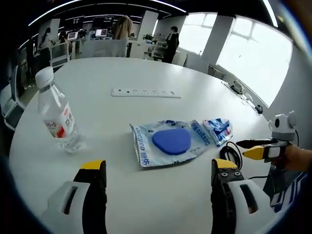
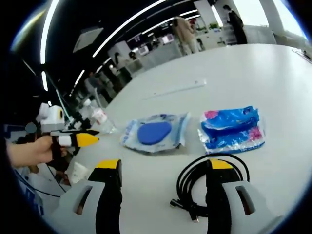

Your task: Arrange the tabletop items into an orderly group along one side of the table until the central work area is clear of visible clutter.

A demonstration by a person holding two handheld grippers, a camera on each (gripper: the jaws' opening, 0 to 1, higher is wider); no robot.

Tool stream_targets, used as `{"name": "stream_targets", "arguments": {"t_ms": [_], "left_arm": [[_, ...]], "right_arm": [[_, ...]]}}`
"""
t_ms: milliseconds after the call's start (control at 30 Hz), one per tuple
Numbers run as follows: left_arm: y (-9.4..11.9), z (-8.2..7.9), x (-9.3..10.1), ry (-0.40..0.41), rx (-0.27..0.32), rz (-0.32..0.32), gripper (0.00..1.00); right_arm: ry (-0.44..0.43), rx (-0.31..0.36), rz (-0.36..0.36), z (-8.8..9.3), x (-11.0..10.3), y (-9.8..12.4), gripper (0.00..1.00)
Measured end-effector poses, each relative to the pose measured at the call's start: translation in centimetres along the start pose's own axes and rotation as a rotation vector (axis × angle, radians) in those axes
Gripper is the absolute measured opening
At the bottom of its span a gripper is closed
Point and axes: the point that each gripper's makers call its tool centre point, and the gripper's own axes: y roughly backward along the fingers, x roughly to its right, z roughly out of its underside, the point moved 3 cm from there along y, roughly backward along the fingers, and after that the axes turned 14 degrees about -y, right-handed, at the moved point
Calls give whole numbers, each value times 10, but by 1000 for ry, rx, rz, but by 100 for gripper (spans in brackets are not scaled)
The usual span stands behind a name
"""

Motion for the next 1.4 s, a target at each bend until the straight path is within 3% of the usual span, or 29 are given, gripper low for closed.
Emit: {"name": "stream_targets", "arguments": {"t_ms": [267, 400, 933, 1067, 1400], "left_arm": [[6, 6, 4, 12, -31, 9, 88], [16, 12, 6, -35, -42, 28, 87], [75, 37, 9, 25, 1, 60, 87], [91, 38, 10, -15, 19, 50, 87], [117, 47, -3, 20, 48, -19, 86]], "right_arm": [[17, -3, 7, -2, 1, 5, 68], [4, 3, 0, -3, 2, 10, 68], [57, -19, 13, 22, -3, 35, 67], [54, -26, 13, 30, -5, 42, 67], [-25, -13, 40, 37, 6, 49, 66]]}}
